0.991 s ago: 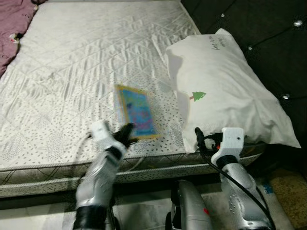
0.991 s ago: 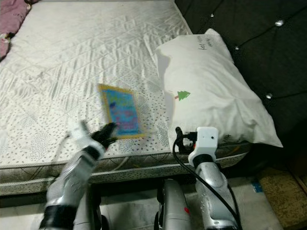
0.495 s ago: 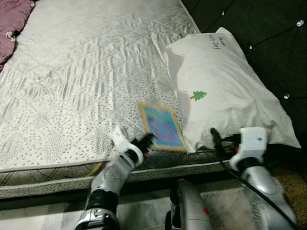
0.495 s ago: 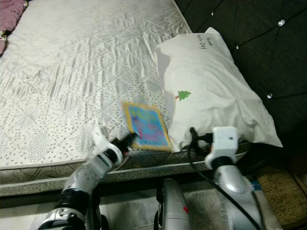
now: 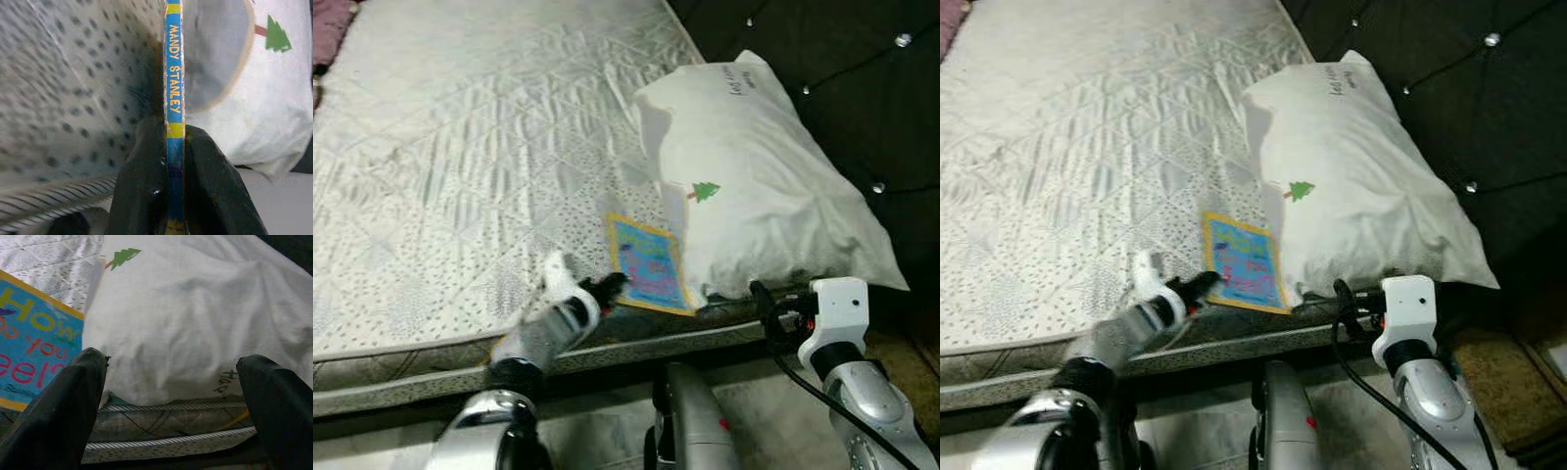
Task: Clean up the room
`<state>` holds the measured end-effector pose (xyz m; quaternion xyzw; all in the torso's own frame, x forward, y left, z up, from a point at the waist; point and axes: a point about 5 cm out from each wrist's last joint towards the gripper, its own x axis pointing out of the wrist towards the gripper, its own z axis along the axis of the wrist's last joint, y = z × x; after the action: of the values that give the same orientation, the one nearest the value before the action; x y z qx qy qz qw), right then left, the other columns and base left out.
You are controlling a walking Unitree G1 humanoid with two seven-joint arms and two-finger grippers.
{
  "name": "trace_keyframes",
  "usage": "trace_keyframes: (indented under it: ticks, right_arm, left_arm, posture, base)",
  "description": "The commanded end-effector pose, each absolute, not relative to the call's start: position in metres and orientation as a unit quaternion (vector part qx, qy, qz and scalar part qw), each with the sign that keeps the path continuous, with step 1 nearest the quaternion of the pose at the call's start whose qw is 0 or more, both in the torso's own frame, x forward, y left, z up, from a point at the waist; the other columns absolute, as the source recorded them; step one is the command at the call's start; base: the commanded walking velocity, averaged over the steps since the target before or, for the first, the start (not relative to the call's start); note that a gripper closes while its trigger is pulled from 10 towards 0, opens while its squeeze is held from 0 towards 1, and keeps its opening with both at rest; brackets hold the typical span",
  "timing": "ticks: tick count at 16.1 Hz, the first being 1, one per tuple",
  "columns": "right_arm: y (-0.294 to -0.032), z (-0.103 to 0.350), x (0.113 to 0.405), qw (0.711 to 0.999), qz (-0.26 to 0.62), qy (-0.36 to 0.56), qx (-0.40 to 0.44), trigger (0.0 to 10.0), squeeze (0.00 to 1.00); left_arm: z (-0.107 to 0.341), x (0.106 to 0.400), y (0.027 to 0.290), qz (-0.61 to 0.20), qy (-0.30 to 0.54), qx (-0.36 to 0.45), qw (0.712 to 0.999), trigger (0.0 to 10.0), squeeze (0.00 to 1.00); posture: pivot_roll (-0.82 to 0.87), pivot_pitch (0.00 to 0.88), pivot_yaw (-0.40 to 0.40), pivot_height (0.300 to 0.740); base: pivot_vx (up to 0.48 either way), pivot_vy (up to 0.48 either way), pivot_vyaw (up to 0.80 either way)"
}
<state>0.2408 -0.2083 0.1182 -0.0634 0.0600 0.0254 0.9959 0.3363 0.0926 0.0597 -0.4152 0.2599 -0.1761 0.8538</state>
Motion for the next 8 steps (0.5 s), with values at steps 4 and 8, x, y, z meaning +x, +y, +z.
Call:
trace_keyframes:
  ticks: [4, 8]
  right_arm:
    - [-0.211, 0.122, 0.243, 0.996, 0.024, 0.06, -0.068, 10.0, 0.0]
    - [-0.211, 0.123, 0.244, 0.996, 0.022, 0.056, -0.069, 10.0, 0.0]
  left_arm:
    - [0.062, 0.345, 0.112, -0.165, 0.251, -0.385, 0.873, 10.0, 0.0]
    - [0.055, 0.344, 0.123, -0.144, 0.253, -0.362, 0.886, 10.0, 0.0]
  posture:
    - [-0.26, 0.173, -0.081, 0.59]
    - [-0.26, 0.169, -0.081, 0.59]
  base:
    - [0.0, 0.0, 0.0]
    - [0.0, 0.0, 0.0]
